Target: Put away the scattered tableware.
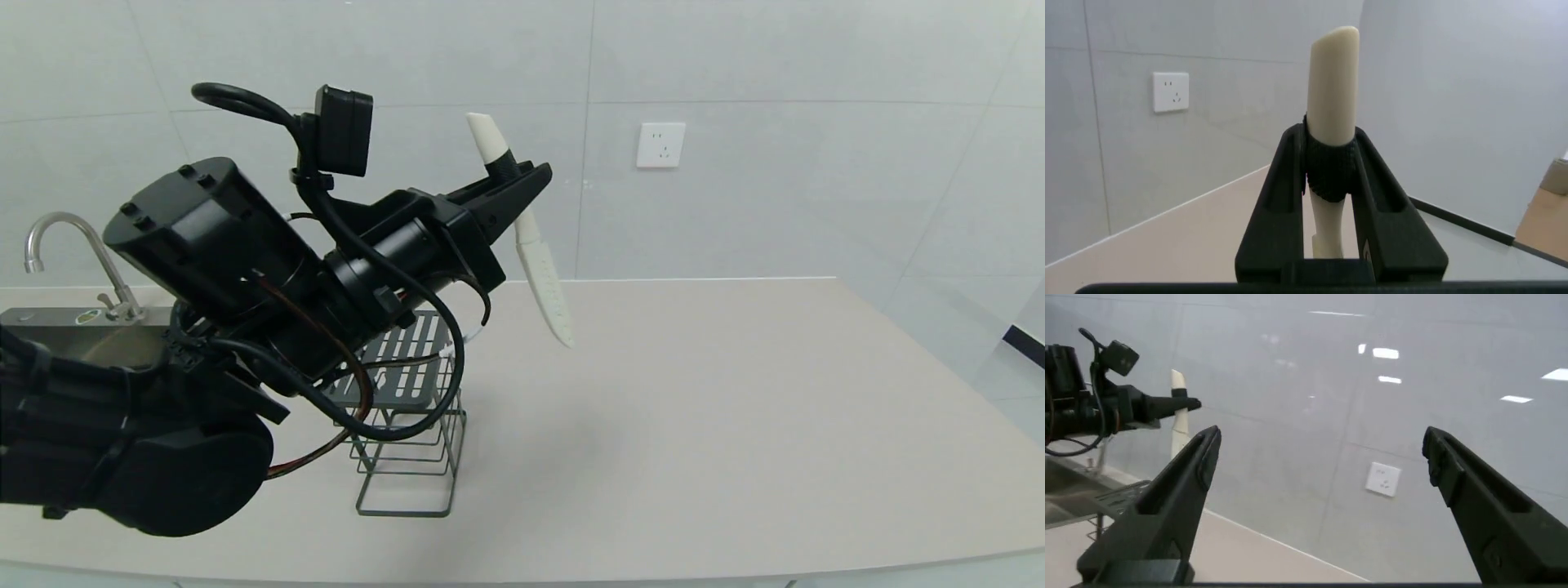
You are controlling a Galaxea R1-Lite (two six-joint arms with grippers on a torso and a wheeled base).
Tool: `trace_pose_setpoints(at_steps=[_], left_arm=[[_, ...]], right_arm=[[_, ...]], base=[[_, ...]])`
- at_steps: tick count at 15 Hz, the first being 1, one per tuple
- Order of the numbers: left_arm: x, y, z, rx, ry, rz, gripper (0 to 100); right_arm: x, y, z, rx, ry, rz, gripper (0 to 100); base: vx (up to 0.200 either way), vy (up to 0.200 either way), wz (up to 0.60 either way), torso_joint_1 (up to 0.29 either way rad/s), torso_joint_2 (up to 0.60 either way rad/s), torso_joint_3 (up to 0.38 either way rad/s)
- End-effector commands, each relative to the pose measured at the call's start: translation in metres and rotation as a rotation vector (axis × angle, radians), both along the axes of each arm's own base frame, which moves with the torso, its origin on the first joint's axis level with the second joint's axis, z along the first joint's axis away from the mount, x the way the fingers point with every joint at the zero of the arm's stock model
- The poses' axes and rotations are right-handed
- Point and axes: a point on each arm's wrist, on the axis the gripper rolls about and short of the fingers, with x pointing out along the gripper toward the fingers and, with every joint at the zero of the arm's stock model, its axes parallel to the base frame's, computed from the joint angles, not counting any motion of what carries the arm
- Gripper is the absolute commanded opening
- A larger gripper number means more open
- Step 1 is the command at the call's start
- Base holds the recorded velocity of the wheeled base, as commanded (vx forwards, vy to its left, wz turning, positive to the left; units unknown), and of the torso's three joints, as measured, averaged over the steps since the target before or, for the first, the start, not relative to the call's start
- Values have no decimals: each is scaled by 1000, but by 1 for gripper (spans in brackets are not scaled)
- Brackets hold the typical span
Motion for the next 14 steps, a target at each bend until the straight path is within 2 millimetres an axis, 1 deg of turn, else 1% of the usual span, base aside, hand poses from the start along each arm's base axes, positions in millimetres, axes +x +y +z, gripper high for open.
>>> trace_pose_setpoints(at_steps=[1, 2, 3, 4, 5, 6, 7, 9, 11, 12, 14], left_arm=[[0, 4, 0, -6, -10, 12, 0], [-1, 6, 0, 1, -23, 20, 0], [-2, 8, 0, 7, -29, 25, 0], [-2, 13, 3, 15, -46, 47, 0], [0, 22, 6, 23, -75, 84, 0], [-1, 26, 10, 24, -97, 102, 0], [1, 36, 15, 32, -131, 146, 0], [2, 50, 23, 39, -184, 205, 0], [-1, 64, 31, 74, -216, 271, 0], [-1, 73, 32, 96, -192, 303, 0], [-2, 75, 31, 104, -115, 392, 0]], right_arm=[[-46, -6, -26, 32, -95, -66, 100], [-52, -7, -38, 37, -54, -63, 100], [-55, -7, -44, 33, -25, -68, 100], [-59, -7, -63, 17, 58, -78, 100], [-54, -7, -69, 33, 150, -94, 100], [-52, -8, -72, 36, 187, -109, 100], [-47, -8, -84, 29, 309, -142, 100], [-42, -9, -104, 13, 509, -209, 100], [-42, -9, -115, -36, 602, -224, 100], [-42, -9, -120, -50, 642, -230, 100], [-41, -9, -120, -51, 643, -235, 100]], base=[[0, 0, 0, 0, 0, 0], [0, 0, 0, 0, 0, 0], [0, 0, 0, 0, 0, 0], [0, 0, 0, 0, 0, 0], [0, 0, 0, 0, 0, 0], [0, 0, 0, 0, 0, 0], [0, 0, 0, 0, 0, 0], [0, 0, 0, 0, 0, 0], [0, 0, 0, 0, 0, 0], [0, 0, 0, 0, 0, 0], [0, 0, 0, 0, 0, 0]])
